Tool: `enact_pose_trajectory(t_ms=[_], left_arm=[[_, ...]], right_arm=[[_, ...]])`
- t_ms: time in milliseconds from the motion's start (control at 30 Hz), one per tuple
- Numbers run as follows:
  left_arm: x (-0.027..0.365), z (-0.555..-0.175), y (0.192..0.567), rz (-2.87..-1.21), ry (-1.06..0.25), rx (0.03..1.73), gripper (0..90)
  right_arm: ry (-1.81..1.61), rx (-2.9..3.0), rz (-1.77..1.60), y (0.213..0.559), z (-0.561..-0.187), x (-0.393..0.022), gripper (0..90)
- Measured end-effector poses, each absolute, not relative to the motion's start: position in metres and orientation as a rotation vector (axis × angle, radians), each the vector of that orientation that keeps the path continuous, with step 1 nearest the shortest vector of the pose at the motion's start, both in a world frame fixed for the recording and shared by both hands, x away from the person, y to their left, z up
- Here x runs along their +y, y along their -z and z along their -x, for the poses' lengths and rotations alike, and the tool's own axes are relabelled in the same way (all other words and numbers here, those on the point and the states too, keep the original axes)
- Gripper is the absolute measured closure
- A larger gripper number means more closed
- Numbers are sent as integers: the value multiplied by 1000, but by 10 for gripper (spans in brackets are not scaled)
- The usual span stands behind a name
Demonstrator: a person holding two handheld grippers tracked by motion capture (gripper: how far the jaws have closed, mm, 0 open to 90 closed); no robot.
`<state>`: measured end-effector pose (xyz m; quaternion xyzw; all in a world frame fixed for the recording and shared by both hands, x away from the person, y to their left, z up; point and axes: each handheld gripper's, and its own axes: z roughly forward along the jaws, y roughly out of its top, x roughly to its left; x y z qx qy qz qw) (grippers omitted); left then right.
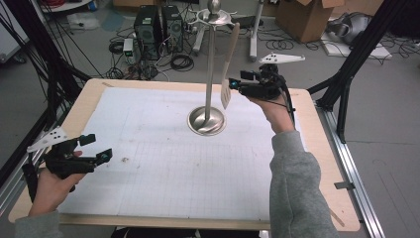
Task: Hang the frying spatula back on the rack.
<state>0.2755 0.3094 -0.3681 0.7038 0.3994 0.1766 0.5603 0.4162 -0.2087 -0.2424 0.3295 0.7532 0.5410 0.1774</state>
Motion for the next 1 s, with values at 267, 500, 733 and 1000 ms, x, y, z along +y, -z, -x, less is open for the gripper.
enact_pose_trajectory(t_ms=[267,500,733,1000], left_arm=[[308,-280,366,-1639,-417,929,44],[308,-283,361,-1611,-429,904,44],[306,-284,354,-1591,-450,875,44],[302,-286,352,-1593,-454,861,44]], right_arm=[[-1566,2159,-864,251,-401,-210,183],[-1536,2167,-853,261,-388,-216,156],[-1545,2143,-805,261,-368,-224,155],[-1559,2113,-815,271,-350,-237,155]])
